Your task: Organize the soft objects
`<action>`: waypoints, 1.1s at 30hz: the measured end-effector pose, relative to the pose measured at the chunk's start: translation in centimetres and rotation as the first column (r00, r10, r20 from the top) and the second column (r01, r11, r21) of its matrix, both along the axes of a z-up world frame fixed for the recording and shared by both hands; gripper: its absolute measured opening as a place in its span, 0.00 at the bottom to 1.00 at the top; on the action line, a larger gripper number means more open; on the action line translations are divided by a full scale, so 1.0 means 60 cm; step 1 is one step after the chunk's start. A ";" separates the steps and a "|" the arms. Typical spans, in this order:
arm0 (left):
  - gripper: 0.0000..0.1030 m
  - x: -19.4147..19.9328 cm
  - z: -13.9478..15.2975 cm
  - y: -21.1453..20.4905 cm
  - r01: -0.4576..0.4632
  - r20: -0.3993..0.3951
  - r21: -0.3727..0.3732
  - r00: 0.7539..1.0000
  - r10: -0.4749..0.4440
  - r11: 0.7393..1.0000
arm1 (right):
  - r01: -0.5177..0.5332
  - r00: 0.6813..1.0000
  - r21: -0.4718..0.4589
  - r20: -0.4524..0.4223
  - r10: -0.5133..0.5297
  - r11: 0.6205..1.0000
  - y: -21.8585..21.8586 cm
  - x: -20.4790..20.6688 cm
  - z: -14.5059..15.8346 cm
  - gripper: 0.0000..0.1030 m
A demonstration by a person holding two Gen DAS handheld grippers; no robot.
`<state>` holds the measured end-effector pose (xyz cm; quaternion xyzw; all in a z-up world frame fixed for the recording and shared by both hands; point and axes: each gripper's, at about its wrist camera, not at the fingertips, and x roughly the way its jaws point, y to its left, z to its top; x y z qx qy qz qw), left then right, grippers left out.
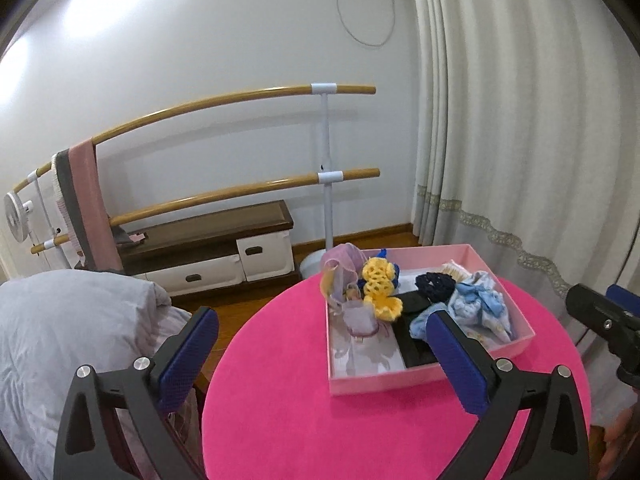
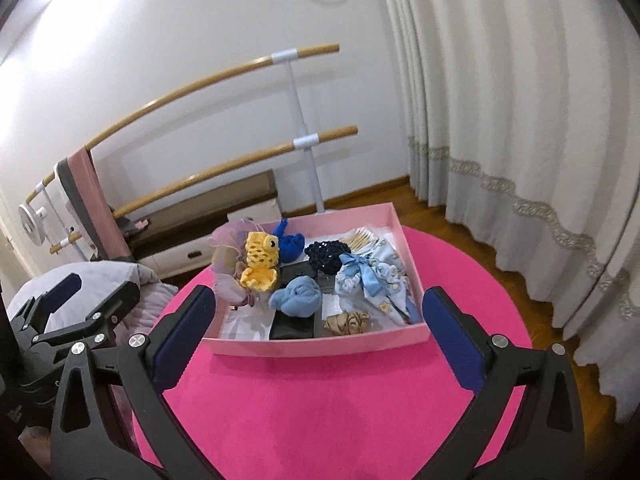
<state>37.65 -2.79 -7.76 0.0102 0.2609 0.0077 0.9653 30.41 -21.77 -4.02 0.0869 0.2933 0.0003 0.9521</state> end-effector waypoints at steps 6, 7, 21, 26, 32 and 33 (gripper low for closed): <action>1.00 -0.109 0.018 0.011 -0.015 0.050 -0.008 0.999 0.015 1.000 | 0.026 0.997 -0.044 0.074 -0.022 0.999 0.018 -0.096 0.029 1.00; 1.00 -0.126 0.020 0.013 -0.017 0.057 -0.010 0.998 0.017 1.000 | 0.030 0.996 -0.050 0.090 -0.025 0.998 0.022 -0.117 0.036 1.00; 1.00 -0.344 0.044 0.029 -0.015 0.123 -0.027 0.992 0.018 1.000 | 0.055 0.984 -0.110 0.173 -0.035 0.992 0.055 -0.269 0.066 1.00; 1.00 -0.377 0.041 0.035 -0.019 0.114 -0.027 0.993 0.022 0.999 | 0.065 0.981 -0.101 0.188 -0.045 0.993 0.061 -0.293 0.070 1.00; 1.00 -0.417 0.050 0.038 -0.017 0.111 -0.023 0.994 0.020 1.000 | 0.052 0.981 -0.111 0.194 -0.030 0.992 0.077 -0.310 0.069 1.00; 1.00 -0.425 0.054 0.036 -0.019 0.118 -0.017 0.993 0.021 1.000 | 0.049 0.980 -0.113 0.195 -0.026 0.992 0.080 -0.310 0.069 1.00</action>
